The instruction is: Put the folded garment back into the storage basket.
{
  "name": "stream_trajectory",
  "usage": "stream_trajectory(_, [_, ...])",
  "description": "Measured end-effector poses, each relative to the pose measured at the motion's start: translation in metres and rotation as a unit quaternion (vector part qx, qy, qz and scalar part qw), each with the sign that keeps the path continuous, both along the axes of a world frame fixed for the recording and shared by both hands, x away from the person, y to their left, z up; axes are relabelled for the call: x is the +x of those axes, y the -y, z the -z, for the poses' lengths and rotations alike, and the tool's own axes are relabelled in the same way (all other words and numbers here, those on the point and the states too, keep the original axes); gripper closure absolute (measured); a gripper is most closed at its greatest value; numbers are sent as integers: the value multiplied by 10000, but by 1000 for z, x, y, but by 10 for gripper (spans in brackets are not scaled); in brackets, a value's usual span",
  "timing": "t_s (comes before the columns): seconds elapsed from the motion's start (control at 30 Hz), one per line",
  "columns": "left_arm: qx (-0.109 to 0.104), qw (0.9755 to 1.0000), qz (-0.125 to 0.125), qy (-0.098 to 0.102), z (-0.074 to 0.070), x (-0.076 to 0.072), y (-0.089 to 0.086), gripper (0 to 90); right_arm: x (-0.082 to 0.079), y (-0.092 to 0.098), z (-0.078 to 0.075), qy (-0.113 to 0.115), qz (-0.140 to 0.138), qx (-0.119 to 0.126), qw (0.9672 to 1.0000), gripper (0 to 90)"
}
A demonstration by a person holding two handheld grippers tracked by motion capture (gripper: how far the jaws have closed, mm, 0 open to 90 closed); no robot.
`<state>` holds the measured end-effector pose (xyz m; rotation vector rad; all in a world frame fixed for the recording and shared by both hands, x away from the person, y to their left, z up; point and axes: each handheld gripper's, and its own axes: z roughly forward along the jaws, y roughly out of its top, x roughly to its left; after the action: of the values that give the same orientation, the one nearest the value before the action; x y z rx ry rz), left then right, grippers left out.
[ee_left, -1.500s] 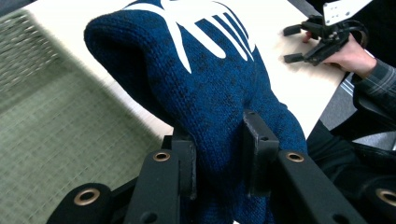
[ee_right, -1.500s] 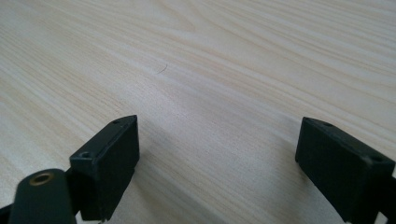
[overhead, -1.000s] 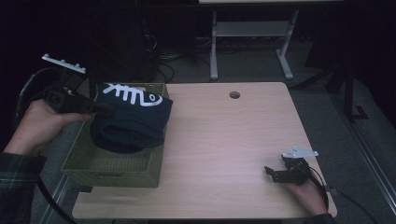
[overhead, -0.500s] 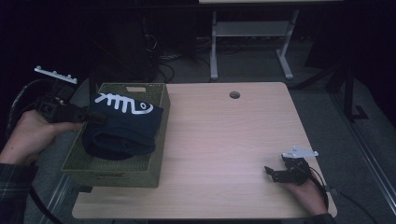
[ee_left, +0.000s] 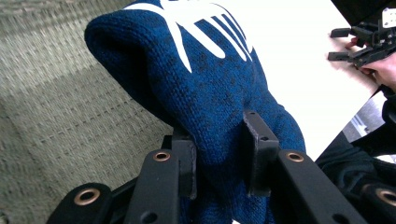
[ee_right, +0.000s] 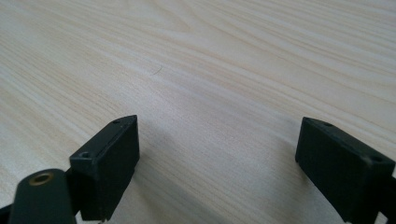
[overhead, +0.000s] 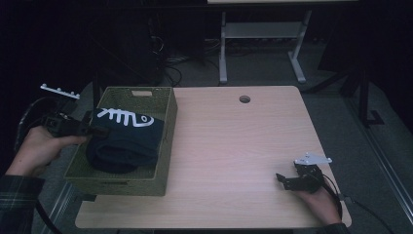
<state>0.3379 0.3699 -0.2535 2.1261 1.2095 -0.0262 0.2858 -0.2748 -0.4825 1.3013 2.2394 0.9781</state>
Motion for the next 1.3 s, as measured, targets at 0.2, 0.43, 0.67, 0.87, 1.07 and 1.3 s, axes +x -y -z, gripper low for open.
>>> stream_trajectory(0.2, [-76,9999,-43,-144,19,7,-8,704,0,0,0,0,-1,1,10000,132])
stream_trajectory(0.43, [-217,9993,-104,-283,41,13,-18,705,0,0,0,2,3,-2,10000,132])
stream_trajectory(0.67, [-256,9987,-163,-405,57,19,-26,706,0,0,0,0,4,-1,10000,132])
stream_trajectory(0.87, [-179,9984,-238,-486,68,27,-30,706,0,0,0,0,4,-1,10000,132])
stream_trajectory(1.07, [76,9979,-216,-611,82,39,-27,704,0,0,0,2,2,-2,10000,132])
stream_trajectory(1.3, [577,9959,-309,-630,92,47,-25,685,0,0,0,-2,8,0,10000,132])
